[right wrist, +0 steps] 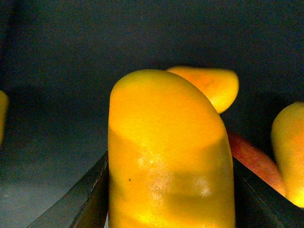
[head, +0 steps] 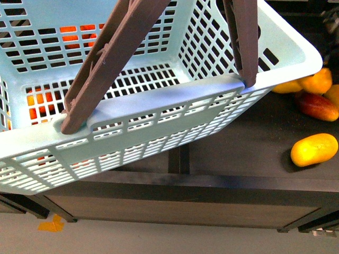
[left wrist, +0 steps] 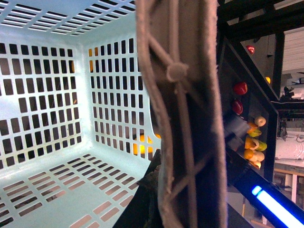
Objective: Pick mango and avocado into basket
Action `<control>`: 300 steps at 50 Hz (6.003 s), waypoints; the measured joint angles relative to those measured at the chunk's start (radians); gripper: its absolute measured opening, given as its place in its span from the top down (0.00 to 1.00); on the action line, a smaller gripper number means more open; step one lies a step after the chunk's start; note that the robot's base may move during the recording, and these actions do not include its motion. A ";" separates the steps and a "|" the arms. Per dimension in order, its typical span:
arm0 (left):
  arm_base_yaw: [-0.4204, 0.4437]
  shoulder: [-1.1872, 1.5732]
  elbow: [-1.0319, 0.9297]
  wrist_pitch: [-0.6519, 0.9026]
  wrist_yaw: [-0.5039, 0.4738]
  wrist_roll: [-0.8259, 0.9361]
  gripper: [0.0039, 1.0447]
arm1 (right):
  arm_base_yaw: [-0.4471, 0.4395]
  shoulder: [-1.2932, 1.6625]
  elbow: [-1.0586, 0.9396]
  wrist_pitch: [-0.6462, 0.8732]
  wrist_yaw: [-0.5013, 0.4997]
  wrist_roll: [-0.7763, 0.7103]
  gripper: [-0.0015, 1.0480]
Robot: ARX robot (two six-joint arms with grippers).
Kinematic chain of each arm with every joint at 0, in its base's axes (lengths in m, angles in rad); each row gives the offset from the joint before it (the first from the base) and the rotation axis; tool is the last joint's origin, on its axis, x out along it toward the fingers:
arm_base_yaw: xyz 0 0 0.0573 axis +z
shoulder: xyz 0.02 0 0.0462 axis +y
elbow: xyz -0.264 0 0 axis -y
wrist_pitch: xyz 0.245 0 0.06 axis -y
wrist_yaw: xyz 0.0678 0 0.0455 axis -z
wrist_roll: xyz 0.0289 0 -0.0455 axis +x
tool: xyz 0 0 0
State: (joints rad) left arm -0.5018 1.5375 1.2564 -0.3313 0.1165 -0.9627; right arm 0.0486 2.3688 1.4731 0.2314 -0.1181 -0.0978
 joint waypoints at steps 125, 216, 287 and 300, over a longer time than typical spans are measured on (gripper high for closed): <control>0.000 0.004 0.000 -0.003 -0.001 0.002 0.96 | 0.192 -1.251 -1.159 0.559 0.351 0.108 0.89; -0.012 0.004 0.000 -0.003 0.023 -0.005 0.96 | -0.047 -1.729 -1.455 0.399 0.121 0.100 0.08; 0.000 0.003 0.006 -0.003 -0.001 0.004 0.96 | -0.048 -1.729 -1.455 0.402 0.120 0.100 0.08; 0.009 0.004 0.006 -0.003 -0.011 0.009 0.96 | -0.049 -1.728 -1.456 0.402 0.114 0.100 0.08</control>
State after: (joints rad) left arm -0.4927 1.5414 1.2625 -0.3344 0.1059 -0.9535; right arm -0.0002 0.6403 0.0174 0.6338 -0.0044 0.0025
